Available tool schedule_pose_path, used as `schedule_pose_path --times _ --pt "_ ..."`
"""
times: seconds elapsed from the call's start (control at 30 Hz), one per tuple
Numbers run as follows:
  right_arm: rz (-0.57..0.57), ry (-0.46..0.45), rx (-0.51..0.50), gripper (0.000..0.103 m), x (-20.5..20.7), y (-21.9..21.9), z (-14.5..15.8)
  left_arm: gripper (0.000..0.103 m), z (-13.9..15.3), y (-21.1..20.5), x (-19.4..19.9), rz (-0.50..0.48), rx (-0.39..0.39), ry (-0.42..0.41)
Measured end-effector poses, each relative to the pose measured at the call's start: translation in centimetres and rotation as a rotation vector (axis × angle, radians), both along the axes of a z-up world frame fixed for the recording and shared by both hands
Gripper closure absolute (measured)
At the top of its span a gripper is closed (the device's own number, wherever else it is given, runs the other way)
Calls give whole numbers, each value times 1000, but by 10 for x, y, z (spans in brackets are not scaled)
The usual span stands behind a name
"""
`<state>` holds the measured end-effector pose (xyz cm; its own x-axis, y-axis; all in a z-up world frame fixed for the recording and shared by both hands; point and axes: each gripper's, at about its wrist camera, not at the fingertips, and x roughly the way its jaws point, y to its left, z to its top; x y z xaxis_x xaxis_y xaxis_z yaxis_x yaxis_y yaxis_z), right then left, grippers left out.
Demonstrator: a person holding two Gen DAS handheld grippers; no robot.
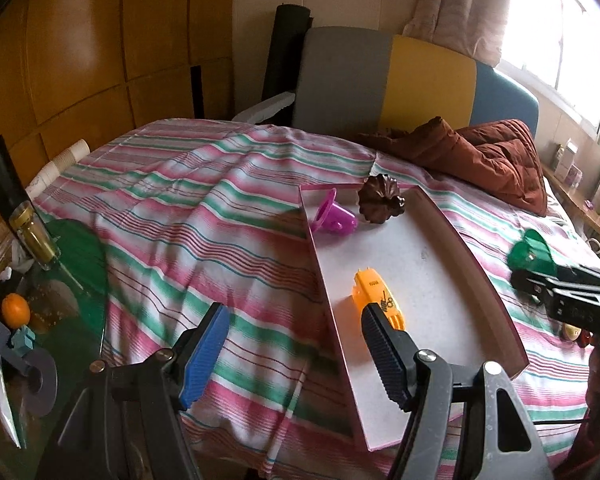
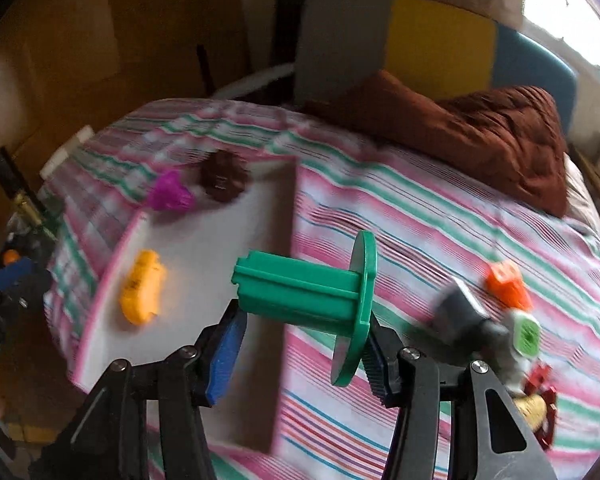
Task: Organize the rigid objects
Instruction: 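Carry the green spool over the tray with the right tool, then lower the green spool into the tray and open the right tool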
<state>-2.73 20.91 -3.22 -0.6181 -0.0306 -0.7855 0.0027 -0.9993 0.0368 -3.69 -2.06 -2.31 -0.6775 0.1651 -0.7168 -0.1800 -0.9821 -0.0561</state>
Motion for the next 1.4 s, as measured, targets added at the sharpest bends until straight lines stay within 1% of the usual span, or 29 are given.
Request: schedule_pose_path --times 0.17,0.27,0.6,0.83,0.9,0.97,1.17,1.23,1.27,1.4 --pt "69 -19 -10 48 -31 -33 -1 33 -5 -3 -1 0 6 -16" --pt "79 -36 -7 48 -49 -47 -6 33 -8 -4 -2 -2 7 -30" --pt "69 -80 -12 48 -82 -60 -20 33 -18 -10 -7 7 19 -64" --pt "69 -129 10 48 -108 -75 -40 33 -21 -12 -9 6 19 -80" --pt "61 -145 -6 48 -115 -75 -46 33 -23 -13 -9 10 17 -83" --pt "66 -174 -44 47 -121 -74 -52 33 -24 -14 -10 13 16 -88" --pt "76 -173 -64 47 -120 -74 -56 33 -25 -14 -11 14 14 -92" --pt "74 -163 -74 44 -118 -72 -54 33 -25 -14 -11 14 13 -93" --pt "70 -157 -85 38 -116 -70 -53 33 -25 -13 -11 14 12 -93" --pt "62 -136 -96 37 -111 -67 -47 33 -23 -13 -10 16 13 -88"
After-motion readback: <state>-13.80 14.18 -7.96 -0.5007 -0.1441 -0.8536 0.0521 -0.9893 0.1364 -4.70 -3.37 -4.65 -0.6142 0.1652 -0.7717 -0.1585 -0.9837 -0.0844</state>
